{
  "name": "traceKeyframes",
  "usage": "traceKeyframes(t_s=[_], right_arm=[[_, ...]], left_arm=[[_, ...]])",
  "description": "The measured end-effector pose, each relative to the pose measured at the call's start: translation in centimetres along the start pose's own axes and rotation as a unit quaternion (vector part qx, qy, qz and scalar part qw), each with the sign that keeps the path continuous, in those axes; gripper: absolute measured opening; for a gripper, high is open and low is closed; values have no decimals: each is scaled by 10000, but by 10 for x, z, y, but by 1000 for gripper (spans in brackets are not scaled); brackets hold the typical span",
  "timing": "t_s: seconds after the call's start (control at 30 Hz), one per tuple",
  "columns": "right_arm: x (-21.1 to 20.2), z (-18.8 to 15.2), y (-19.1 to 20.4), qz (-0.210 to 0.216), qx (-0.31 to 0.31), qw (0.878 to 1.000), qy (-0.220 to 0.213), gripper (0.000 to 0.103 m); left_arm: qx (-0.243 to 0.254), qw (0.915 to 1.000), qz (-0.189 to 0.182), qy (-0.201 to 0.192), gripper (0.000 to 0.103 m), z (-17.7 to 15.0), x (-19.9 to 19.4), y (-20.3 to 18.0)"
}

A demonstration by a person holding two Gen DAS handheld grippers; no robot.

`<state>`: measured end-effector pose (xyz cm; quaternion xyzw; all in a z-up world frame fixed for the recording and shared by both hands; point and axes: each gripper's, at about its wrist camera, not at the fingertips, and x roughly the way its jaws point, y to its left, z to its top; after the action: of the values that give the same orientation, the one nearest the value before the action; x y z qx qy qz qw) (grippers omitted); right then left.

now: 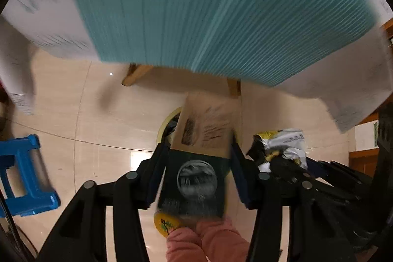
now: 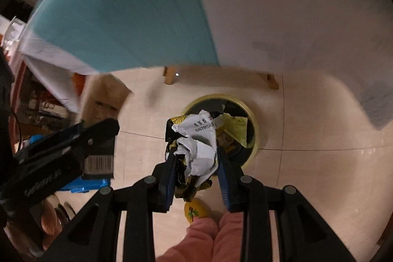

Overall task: Collect trash
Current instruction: 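Carry the wrapper and milk carton down toward the trash bin, then open both tools to drop the carton and wrapper into the bin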

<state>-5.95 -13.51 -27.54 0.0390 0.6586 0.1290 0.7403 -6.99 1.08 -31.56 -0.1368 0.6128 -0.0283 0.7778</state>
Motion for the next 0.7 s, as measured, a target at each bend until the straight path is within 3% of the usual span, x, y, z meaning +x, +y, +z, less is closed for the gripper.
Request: traceKeyframes(t_s=[0.07, 0.13, 0.23, 0.43, 0.7], right_arm=[[34, 0, -12, 34, 97, 9999, 75, 31], [58, 1, -21, 72, 161, 9998, 113, 33], [95, 2, -40, 197, 375, 9990, 122, 38], [128, 6, -68, 367, 752, 9964, 146, 45], [115, 3, -62, 359, 765, 9962, 214, 46]], left_arm=[[101, 9999, 31, 45, 75, -2, 27, -2], [147, 9999, 35, 62, 80, -3, 52, -2], [73, 9999, 26, 113, 99, -3, 79, 3], [13, 9999, 98, 44, 99, -5, 95, 9], [-43, 9998, 159, -102, 99, -5, 65, 7]])
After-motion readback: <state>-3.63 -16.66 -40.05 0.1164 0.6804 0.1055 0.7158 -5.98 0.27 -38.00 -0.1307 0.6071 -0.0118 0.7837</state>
